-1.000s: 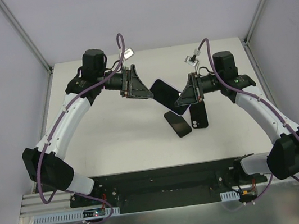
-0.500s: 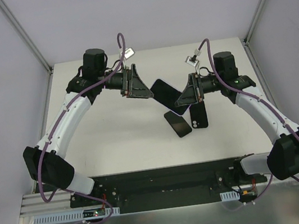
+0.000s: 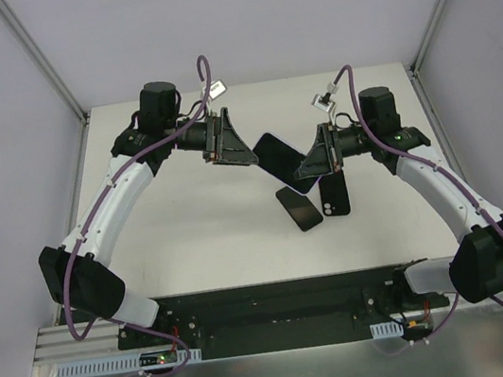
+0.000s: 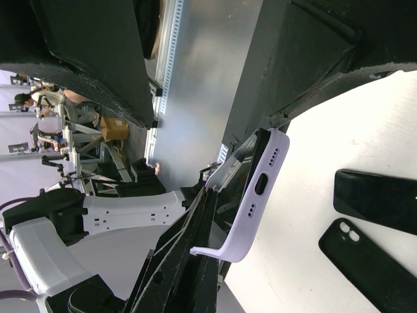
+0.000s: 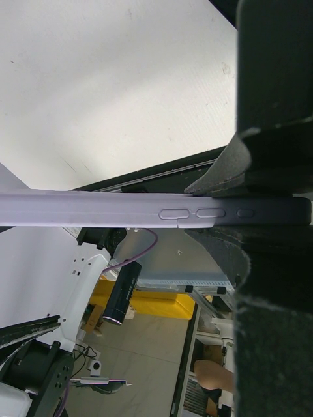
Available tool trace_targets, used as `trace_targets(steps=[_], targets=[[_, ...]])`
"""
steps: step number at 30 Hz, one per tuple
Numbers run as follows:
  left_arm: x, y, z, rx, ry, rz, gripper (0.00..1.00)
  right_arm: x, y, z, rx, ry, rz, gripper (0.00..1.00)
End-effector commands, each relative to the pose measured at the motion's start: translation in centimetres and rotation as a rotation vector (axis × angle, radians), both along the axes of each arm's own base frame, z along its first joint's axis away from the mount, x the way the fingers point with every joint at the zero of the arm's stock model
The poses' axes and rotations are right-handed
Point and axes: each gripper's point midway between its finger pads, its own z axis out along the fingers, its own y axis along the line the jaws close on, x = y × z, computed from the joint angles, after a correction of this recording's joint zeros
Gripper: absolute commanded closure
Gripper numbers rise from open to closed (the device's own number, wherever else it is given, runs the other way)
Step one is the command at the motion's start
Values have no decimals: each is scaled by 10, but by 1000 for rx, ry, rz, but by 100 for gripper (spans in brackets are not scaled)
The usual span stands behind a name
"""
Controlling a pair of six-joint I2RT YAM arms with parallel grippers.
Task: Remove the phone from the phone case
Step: Remove the phone case from the phone.
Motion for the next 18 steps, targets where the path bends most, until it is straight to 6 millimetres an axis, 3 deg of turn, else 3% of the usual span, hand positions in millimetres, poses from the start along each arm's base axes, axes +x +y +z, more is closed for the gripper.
trace_targets(steps=[1, 18], targets=[[-4, 3, 27, -55, -88, -20, 28, -10, -1, 20, 52, -97, 47, 100], [-7, 5, 29, -62, -103, -24, 28, -6, -2, 13, 30, -101, 39, 100]])
